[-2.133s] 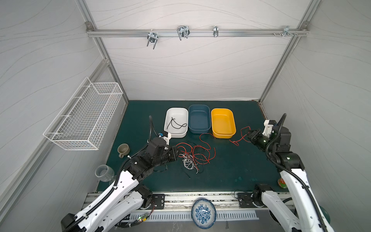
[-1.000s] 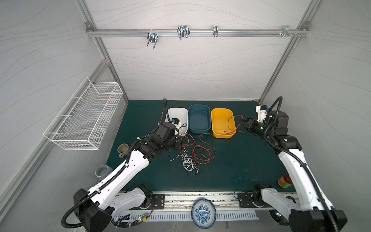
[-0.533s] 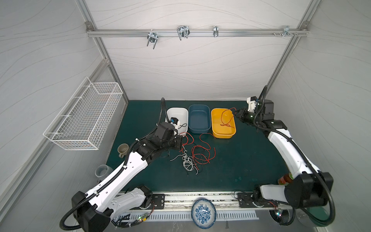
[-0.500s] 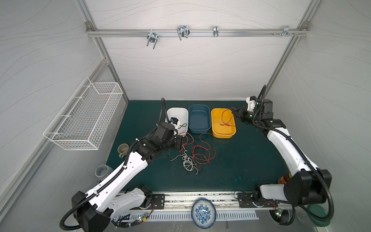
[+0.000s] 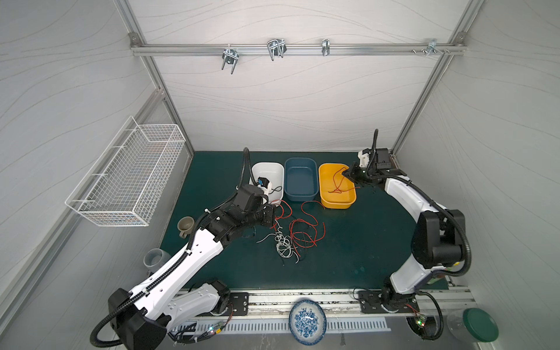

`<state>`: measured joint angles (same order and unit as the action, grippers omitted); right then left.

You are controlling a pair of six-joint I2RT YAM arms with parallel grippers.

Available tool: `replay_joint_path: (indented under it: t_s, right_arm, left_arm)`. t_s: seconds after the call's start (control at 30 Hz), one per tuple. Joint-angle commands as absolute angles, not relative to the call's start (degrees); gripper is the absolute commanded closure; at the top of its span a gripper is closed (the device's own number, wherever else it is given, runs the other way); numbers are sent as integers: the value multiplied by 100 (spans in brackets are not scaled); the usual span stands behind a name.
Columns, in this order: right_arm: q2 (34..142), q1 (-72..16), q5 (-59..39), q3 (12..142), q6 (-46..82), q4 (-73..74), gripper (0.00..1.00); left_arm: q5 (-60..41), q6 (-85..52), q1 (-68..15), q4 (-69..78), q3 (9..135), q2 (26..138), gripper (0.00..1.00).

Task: Untangle the cables
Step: 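Lower the red wire into the yellow bin with the right gripper and open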

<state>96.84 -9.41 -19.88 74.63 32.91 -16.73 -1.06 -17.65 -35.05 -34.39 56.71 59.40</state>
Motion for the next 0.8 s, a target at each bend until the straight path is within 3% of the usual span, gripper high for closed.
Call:
replay_joint_path:
  t_s: [0.0, 0.23, 0.77]
  right_arm:
    - [9877, -1032, -1891, 7625, 3120, -1554, 100]
    - [10346, -1474, -1193, 7972, 2663, -1928, 100]
    - [11622, -1494, -1109, 8648, 2560, -2390, 100]
  left_arm:
    - [-88, -1662, -3528, -3175, 5702, 5893, 100]
    - [-79, -1644, -3534, -3182, 5703, 5915, 100]
    - [-29, -1591, -3550, -3217, 5691, 5932, 100]
